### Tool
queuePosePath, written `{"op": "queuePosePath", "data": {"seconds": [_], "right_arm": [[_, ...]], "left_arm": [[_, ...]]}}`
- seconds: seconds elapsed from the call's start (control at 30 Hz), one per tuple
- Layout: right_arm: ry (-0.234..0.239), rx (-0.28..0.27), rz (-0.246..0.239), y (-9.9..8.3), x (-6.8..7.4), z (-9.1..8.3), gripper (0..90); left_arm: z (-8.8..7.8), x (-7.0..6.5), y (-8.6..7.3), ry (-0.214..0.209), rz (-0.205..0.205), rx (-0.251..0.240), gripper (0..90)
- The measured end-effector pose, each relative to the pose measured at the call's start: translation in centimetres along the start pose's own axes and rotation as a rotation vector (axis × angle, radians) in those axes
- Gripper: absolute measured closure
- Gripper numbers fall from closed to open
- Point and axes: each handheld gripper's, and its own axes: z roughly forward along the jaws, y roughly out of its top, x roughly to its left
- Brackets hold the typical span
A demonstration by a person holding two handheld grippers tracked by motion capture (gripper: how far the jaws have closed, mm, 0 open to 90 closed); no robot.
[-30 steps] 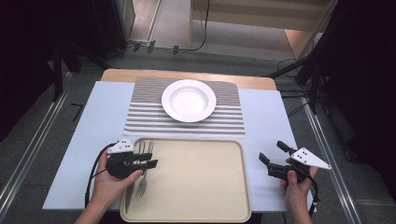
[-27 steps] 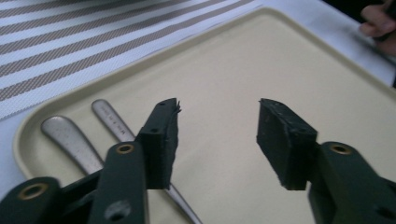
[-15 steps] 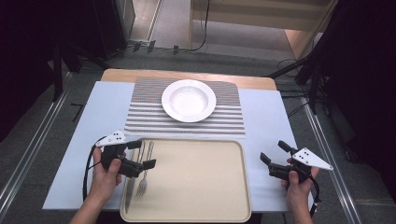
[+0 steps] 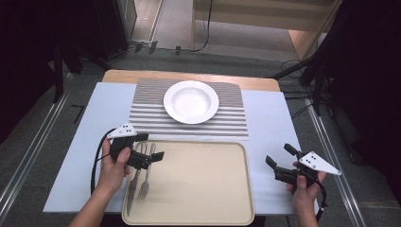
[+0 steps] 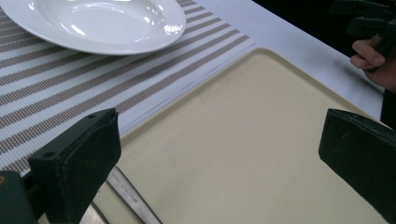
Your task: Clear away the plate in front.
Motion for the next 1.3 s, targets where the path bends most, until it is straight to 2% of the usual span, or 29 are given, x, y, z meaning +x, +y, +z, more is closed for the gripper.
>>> {"op": "queuePosePath", "data": {"seconds": [0.1,0.27,0.53,0.6,0.63,0.67,0.77,0.8,1.03,1.2,1.3], "right_arm": [[0.018,0.000,0.004,0.0,0.1,-0.2,10.2],[-0.009,-0.006,-0.016,-0.1,0.4,-0.9,10.2],[-0.010,-0.024,0.019,-0.5,0.2,-1.8,10.1],[-0.010,-0.027,0.015,-0.4,0.3,-1.8,10.1],[-0.012,-0.026,0.011,-0.4,0.4,-1.8,7.6],[0.002,-0.020,0.012,-0.4,0.4,-1.7,0.0],[0.034,-0.028,0.009,-0.3,0.4,-1.9,0.0],[0.017,-0.030,0.009,-0.3,0.4,-1.9,0.0],[0.000,-0.034,0.012,-0.4,0.3,-2.1,0.0],[0.005,-0.027,0.006,-0.7,0.3,-2.2,0.0],[0.001,-0.016,0.007,-1.1,0.3,-2.7,0.0]], "left_arm": [[0.4,0.5,0.5,0.007,-0.009,-0.012,0.0],[1.3,1.6,1.3,0.001,-0.033,-0.012,0.0],[2.4,2.8,2.4,0.014,-0.058,-0.016,0.0],[2.6,3.2,2.7,0.015,-0.066,-0.019,0.0],[2.7,3.5,2.9,0.007,-0.072,-0.021,0.0],[2.8,3.7,3.0,0.005,-0.077,-0.021,0.0],[3.3,4.4,3.4,0.004,-0.091,-0.020,0.0],[3.5,4.5,3.5,0.007,-0.092,-0.020,0.0],[4.6,6.0,4.4,0.015,-0.125,-0.027,0.0],[5.3,6.9,4.9,0.015,-0.151,-0.030,0.0],[5.9,7.5,5.1,0.025,-0.153,-0.020,0.0]]}}
